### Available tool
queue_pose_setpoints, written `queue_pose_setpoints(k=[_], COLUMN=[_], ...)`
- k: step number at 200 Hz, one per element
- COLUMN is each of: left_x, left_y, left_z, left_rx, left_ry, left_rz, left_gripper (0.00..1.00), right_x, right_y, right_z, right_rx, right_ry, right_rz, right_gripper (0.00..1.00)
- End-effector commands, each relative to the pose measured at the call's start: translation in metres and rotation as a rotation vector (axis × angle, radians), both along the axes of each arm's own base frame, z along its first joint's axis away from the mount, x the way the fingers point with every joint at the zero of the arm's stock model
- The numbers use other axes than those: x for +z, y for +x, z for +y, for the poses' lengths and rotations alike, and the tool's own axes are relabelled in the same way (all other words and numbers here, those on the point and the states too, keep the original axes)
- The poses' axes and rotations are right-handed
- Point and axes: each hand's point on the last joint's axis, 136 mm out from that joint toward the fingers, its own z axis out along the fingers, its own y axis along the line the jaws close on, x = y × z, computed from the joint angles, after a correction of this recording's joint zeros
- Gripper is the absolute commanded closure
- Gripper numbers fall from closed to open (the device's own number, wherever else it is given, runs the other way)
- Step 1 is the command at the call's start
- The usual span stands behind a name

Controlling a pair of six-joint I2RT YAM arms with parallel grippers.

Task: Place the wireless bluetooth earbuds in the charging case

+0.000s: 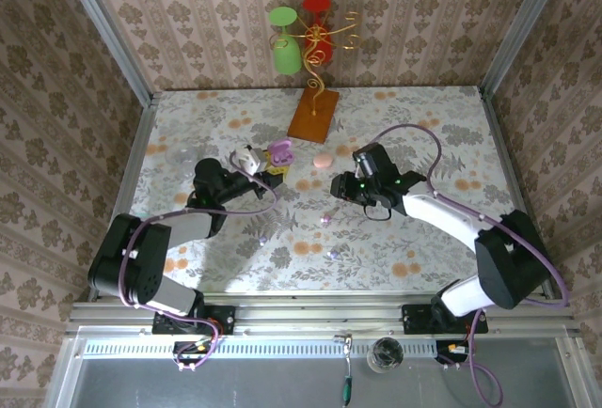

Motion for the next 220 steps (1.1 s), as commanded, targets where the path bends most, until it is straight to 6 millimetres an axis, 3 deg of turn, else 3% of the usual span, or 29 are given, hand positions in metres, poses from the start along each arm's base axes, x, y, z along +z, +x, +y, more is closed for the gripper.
queue_pose_setpoints(k=[1, 77, 220], left_x=[0.002, 0.002, 0.0], left_y=[-0.005, -0.012, -0.011], left_z=[0.002, -0.011, -0.018], left_rx=[-0.003, -0.054, -0.071], left_ry=[0.007, -0.017, 0.008], left_rz=[-0.023, -0.024, -0.024], left_gripper=[0.67, 0.67, 0.66], right_x=[-0.021, -0.072, -0.093], right_y=[-0.008, -0.021, -0.033], right_z=[0.006, 0.024, 0.034], right_rx=[-0.041, -0.032, -0.018], right_ry=[0.066, 0.122, 0.149], right_rz=[0.091, 0.224, 0.302], right_gripper=[0.63, 0.66, 0.7])
